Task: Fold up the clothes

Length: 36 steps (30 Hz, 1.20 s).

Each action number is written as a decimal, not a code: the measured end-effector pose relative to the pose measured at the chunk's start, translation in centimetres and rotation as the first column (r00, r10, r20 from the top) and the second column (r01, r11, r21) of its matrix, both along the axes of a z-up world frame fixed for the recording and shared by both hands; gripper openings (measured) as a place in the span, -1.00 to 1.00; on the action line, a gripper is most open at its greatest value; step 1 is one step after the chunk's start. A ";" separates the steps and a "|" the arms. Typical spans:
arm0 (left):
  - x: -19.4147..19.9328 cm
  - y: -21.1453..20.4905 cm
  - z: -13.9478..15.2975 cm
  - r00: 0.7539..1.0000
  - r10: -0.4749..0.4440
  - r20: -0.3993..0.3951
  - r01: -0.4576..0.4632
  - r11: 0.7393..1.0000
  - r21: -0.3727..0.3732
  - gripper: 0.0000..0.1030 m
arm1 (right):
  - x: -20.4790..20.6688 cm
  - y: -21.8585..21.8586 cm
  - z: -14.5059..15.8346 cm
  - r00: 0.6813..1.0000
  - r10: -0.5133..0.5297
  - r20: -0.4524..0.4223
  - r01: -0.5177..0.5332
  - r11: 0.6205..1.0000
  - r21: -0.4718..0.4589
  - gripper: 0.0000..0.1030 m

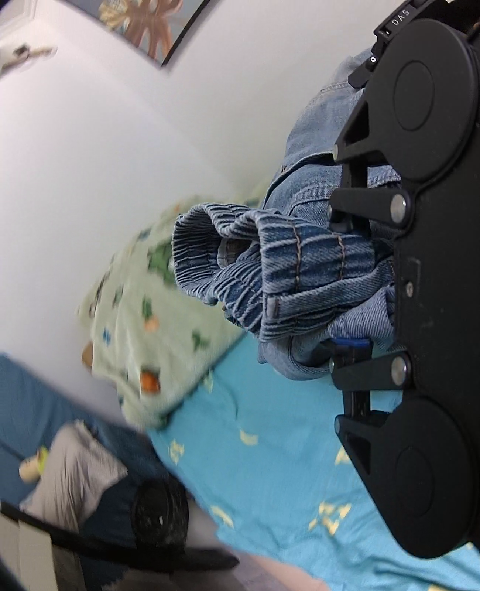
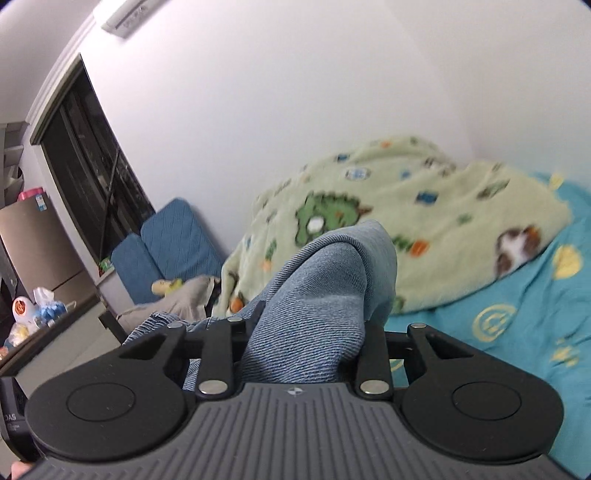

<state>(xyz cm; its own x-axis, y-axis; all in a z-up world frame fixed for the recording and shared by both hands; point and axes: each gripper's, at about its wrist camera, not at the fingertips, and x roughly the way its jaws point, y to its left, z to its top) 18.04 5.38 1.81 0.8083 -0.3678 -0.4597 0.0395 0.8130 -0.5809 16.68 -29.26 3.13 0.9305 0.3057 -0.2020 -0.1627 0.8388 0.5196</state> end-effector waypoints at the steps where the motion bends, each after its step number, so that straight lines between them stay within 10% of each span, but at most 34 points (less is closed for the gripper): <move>1: -0.4 -1.0 0.8 1.000 -0.021 0.012 0.021 1.000 0.005 -0.20 | -1.1 -0.8 0.8 1.000 -0.015 0.007 0.015 1.000 -0.004 -0.36; 9: -3.6 -11.4 4.7 0.971 -0.226 0.072 0.227 0.974 -0.002 -0.19 | -10.6 -7.9 6.0 0.981 -0.182 0.067 0.185 0.982 -0.036 -0.36; 15: -5.3 -21.4 5.7 0.901 -0.426 0.085 0.429 0.903 -0.030 -0.19 | -19.1 -15.1 8.0 0.936 -0.336 0.103 0.342 0.938 -0.047 -0.36; 23: -8.6 -35.1 5.9 0.718 -0.676 0.167 0.681 0.731 0.032 -0.19 | -29.9 -23.2 7.9 0.833 -0.528 0.164 0.544 0.836 -0.072 -0.36; 36: -11.5 -50.6 -3.2 0.402 -0.907 0.123 0.891 0.418 0.174 -0.19 | -39.7 -28.1 -2.9 0.605 -0.787 0.120 0.796 0.600 -0.081 -0.36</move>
<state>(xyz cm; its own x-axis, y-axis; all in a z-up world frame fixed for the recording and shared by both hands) 6.51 -45.23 -1.40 0.0931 -0.9058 -0.4133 0.8622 0.2810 -0.4215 -23.06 -57.40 0.20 0.8079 -0.5784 -0.1128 0.5651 0.7063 0.4264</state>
